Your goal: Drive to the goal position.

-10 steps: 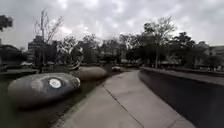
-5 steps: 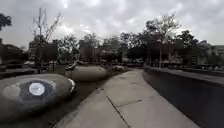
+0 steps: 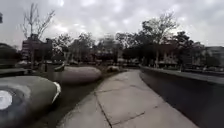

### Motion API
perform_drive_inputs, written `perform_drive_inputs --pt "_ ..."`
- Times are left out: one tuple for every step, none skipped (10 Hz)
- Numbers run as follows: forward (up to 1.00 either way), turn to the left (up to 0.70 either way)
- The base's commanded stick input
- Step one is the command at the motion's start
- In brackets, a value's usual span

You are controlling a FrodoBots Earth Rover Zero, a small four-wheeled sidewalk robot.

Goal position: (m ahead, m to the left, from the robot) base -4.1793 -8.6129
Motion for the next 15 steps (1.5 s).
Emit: perform_drive_inputs --pt "1.00 -0.39" --pt "1.00 -0.32" --pt "1.00 -0.05" --pt "1.00 0.01" --pt "1.00 0.01" --pt "1.00 0.01" --pt "1.00 0.01" --pt "1.00 -0.15" --pt "1.00 -0.39" --pt "1.00 -0.16" --pt "1.00 -0.02" --pt "1.00 0.01" --pt "1.00 0.01" --pt "1.00 -0.21" --pt "1.00 -0.39"
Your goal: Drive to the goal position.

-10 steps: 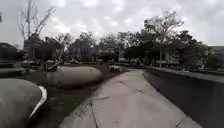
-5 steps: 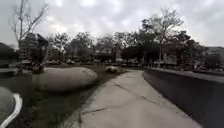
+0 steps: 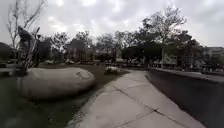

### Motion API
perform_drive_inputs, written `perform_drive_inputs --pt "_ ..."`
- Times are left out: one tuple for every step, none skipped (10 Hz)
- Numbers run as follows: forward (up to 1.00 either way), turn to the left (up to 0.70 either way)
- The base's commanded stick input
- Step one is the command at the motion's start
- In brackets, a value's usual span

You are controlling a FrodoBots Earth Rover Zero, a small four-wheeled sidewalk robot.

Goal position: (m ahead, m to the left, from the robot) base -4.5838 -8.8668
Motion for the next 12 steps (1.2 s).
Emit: perform_drive_inputs --pt "1.00 -0.39" --pt "1.00 -0.39" --pt "1.00 -0.39" --pt "1.00 -0.25" --pt "1.00 0.01" --pt "1.00 0.01" --pt "1.00 0.01" --pt "1.00 0.01" --pt "1.00 0.01" --pt "1.00 -0.24" --pt "1.00 -0.39" --pt "1.00 -0.34"
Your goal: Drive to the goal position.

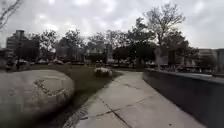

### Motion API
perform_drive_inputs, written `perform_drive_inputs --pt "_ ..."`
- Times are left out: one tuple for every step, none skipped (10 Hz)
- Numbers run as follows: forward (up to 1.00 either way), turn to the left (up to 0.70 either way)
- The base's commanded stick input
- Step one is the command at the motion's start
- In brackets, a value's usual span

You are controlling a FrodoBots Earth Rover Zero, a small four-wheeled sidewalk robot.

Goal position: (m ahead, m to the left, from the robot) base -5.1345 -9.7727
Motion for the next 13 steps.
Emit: perform_drive_inputs --pt "1.00 -0.05" --pt "1.00 0.01" --pt "1.00 0.01" --pt "1.00 0.01" --pt "1.00 0.01" --pt "1.00 0.01" --pt "1.00 0.01" --pt "1.00 0.01" --pt "1.00 -0.06" --pt "1.00 -0.33" --pt "1.00 -0.39" --pt "1.00 -0.30" --pt "1.00 -0.07"
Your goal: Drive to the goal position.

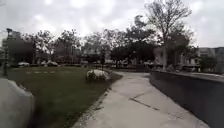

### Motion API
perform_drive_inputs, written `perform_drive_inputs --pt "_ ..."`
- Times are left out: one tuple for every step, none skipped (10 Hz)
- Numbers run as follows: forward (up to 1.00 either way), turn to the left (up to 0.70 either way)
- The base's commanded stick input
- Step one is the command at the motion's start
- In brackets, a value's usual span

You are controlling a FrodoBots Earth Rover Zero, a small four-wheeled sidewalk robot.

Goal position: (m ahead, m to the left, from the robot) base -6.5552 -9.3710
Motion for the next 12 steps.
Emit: perform_drive_inputs --pt "1.00 0.01" --pt "1.00 0.01" --pt "1.00 0.01" --pt "1.00 -0.21" --pt "1.00 -0.39" --pt "1.00 -0.39" --pt "1.00 -0.39" --pt "1.00 -0.39" --pt "1.00 -0.34" --pt "1.00 -0.08" --pt "1.00 0.01" --pt "1.00 0.01"
